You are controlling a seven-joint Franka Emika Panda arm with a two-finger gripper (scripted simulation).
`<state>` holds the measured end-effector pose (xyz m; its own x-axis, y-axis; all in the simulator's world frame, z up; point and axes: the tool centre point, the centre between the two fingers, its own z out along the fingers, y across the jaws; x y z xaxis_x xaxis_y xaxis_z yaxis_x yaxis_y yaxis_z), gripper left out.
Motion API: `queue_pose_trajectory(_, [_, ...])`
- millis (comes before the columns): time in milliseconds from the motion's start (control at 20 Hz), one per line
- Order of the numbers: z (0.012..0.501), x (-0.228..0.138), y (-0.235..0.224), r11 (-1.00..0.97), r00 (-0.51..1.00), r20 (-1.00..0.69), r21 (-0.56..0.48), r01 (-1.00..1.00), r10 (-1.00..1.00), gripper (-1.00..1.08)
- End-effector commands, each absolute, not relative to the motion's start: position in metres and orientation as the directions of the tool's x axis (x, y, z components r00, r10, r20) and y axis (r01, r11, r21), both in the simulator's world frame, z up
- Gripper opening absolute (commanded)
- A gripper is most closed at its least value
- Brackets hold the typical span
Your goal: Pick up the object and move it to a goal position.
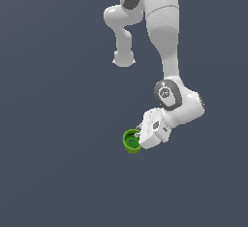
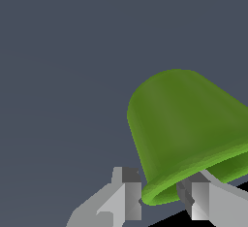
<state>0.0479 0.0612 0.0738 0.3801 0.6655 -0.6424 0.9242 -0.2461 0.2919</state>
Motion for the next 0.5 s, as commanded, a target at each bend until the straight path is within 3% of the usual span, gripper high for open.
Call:
queue_pose_trajectory(0, [0.074,0.048,0.061,-0.246,0.38,-0.643,0.292,0.924,0.665,-1.0])
queue_pose_trajectory(450, [0.09,0.043,0.052,-0.246,0.38,-0.643,0.292,0.924,0.665,-1.0])
